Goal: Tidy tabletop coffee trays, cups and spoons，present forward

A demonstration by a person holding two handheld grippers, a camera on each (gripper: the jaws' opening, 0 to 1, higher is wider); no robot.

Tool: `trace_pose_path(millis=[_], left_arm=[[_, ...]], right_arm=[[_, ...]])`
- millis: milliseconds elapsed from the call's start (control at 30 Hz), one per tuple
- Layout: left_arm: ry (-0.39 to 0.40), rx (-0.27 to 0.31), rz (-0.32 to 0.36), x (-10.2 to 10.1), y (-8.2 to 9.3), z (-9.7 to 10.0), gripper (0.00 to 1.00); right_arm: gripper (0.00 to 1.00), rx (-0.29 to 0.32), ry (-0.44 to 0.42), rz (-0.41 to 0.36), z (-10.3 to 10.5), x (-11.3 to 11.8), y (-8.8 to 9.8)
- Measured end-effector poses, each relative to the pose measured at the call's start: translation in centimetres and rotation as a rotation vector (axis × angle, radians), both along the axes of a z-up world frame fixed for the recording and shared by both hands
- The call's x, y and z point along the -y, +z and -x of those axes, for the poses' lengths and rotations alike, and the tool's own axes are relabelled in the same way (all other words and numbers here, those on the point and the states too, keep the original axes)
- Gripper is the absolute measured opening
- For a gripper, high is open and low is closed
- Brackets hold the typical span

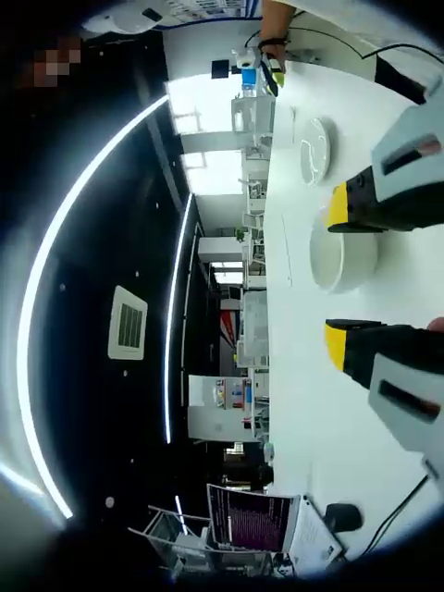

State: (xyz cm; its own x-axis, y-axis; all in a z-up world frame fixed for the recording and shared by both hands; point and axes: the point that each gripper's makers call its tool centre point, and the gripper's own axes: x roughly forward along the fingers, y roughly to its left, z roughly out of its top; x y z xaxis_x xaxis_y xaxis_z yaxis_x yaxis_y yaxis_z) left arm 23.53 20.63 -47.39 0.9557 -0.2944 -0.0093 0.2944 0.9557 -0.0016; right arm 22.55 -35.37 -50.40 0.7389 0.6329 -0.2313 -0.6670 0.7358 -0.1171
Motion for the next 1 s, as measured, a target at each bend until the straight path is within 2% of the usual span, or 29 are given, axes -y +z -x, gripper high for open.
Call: trace_pose_path(millis=[467, 1000], left_arm=[[0.005, -0.003, -0.011, -0.2, 0.3, 0.6, 0.39], [0.025, -0.006, -0.006, -0.9, 0.3, 1.1, 0.39]], right_arm=[[0.39, 0.011, 0.000, 0.001, -0.3, 1.3, -0.3], [0.39, 0.042, -0.014, 0.004, -0.5, 2.0, 0.6]])
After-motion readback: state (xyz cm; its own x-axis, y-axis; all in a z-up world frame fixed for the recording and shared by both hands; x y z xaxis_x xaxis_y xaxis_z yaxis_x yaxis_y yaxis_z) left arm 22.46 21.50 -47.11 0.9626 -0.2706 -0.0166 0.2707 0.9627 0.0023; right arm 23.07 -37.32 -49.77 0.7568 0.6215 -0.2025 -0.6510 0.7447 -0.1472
